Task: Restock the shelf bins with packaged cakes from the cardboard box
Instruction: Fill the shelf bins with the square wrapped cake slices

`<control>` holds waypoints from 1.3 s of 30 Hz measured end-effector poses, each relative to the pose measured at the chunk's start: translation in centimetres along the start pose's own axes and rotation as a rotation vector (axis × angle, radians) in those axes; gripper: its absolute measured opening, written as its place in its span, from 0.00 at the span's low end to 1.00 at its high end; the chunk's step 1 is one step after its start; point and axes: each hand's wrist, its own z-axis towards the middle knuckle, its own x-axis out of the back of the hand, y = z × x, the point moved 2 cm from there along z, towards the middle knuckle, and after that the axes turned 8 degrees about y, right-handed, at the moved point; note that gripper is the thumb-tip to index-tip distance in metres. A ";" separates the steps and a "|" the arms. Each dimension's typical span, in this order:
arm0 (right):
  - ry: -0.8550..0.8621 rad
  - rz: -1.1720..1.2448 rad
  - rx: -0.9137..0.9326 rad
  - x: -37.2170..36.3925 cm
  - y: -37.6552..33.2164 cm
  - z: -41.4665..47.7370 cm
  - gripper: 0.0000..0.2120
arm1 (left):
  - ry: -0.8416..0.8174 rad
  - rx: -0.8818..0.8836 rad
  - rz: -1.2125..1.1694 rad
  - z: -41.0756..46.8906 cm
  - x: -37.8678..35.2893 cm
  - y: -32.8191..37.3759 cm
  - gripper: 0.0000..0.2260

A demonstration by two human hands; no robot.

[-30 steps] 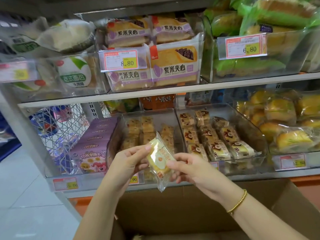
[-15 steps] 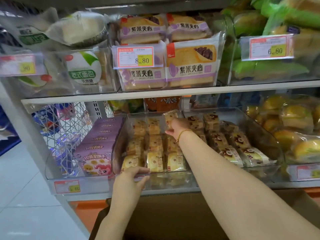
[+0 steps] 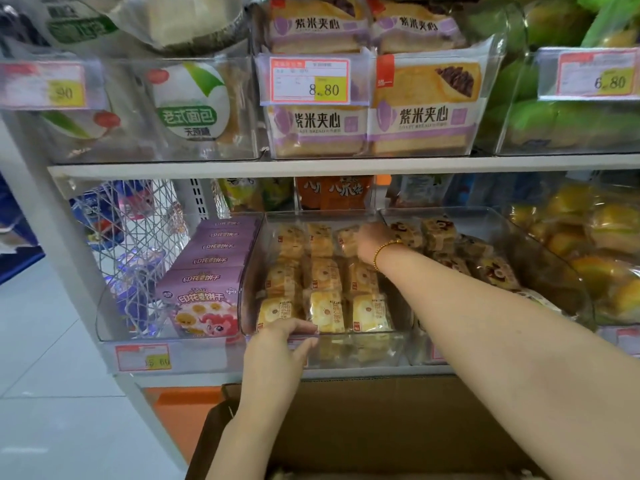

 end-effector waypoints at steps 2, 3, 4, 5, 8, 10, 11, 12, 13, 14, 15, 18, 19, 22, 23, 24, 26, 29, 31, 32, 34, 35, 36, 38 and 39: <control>-0.043 -0.010 0.003 -0.3 -0.2 0.5 0.20 | -0.003 -0.002 -0.003 0.0 0.1 0.0 0.07; -0.091 0.006 0.002 -0.5 -0.3 0.8 0.25 | -0.003 -0.003 -0.002 0.0 0.1 0.0 0.07; -0.164 0.048 -0.017 -0.8 -0.5 1.1 0.29 | -0.004 -0.003 0.001 0.0 0.1 0.0 0.07; -0.233 0.119 -0.030 -1.2 -0.6 1.3 0.32 | -0.004 -0.002 0.005 0.0 0.1 0.1 0.07; -0.302 0.541 -0.195 -2.1 -0.2 1.4 0.39 | 0.001 -0.007 0.013 0.0 0.2 0.0 0.07; -0.226 0.797 -0.333 -2.8 0.5 1.3 0.40 | -0.001 -0.014 0.014 0.1 0.2 0.0 0.07; -0.190 0.865 -0.382 -3.2 0.7 1.2 0.39 | -0.002 -0.014 0.014 0.1 0.2 -0.1 0.07; -0.168 0.914 -0.408 -3.5 0.9 1.0 0.37 | -0.004 -0.011 0.013 0.1 0.2 -0.1 0.07; -0.159 0.936 -0.409 -3.6 1.0 0.9 0.36 | -0.003 -0.008 0.009 0.1 0.2 -0.1 0.07; -0.157 0.939 -0.397 -3.7 1.0 0.8 0.36 | -0.002 -0.004 0.003 0.2 0.2 -0.1 0.07; -0.158 0.934 -0.379 -3.7 0.9 0.7 0.36 | 0.000 0.000 -0.001 0.1 0.2 -0.1 0.07; -0.203 0.947 -0.332 -3.5 0.4 0.4 0.38 | 0.004 0.004 -0.004 0.2 0.1 -0.2 0.07; -0.214 0.956 -0.320 -3.4 0.4 0.3 0.39 | 0.007 0.001 -0.004 0.2 0.1 -0.2 0.07; -0.182 1.000 -0.302 -3.3 0.5 0.3 0.37 | 0.011 -0.005 0.003 0.3 0.0 -0.1 0.06; -0.163 1.009 -0.300 -3.3 0.6 0.4 0.37 | 0.012 -0.005 0.002 0.3 0.0 -0.1 0.06; -0.149 1.014 -0.294 -3.4 0.6 0.4 0.37 | 0.015 -0.005 0.000 0.3 0.0 -0.2 0.06; -0.137 1.011 -0.281 -3.6 0.6 0.4 0.37 | 0.020 -0.003 0.000 0.4 0.0 -0.2 0.06; -0.147 0.953 -0.274 -3.4 0.4 0.6 0.36 | 0.024 0.004 -0.002 0.5 -0.1 -0.1 0.06; -0.173 0.791 -0.229 -2.8 -0.1 1.1 0.36 | 0.034 0.016 -0.019 0.4 -0.1 0.2 0.06; -0.186 0.692 -0.182 -2.5 -0.4 1.2 0.34 | 0.043 0.025 -0.039 0.3 -0.1 0.3 0.06; -0.179 0.542 -0.083 -1.9 -1.0 1.3 0.30 | 0.065 0.042 -0.070 0.2 -0.2 0.3 0.06; -0.169 0.489 -0.062 -1.7 -1.1 1.1 0.30 | 0.072 0.047 -0.075 0.1 -0.2 0.3 0.06; -0.157 0.440 -0.050 -1.3 -1.1 0.6 0.30 | 0.077 0.047 -0.077 0.0 -0.3 0.4 0.06; -0.117 0.392 -0.022 0.1 -1.1 -1.2 0.28 | 0.076 0.033 -0.086 -0.2 -0.3 0.5 0.07; -0.083 0.392 0.005 1.0 -1.0 -2.7 0.26 | 0.072 0.025 -0.091 -0.3 -0.2 0.6 0.07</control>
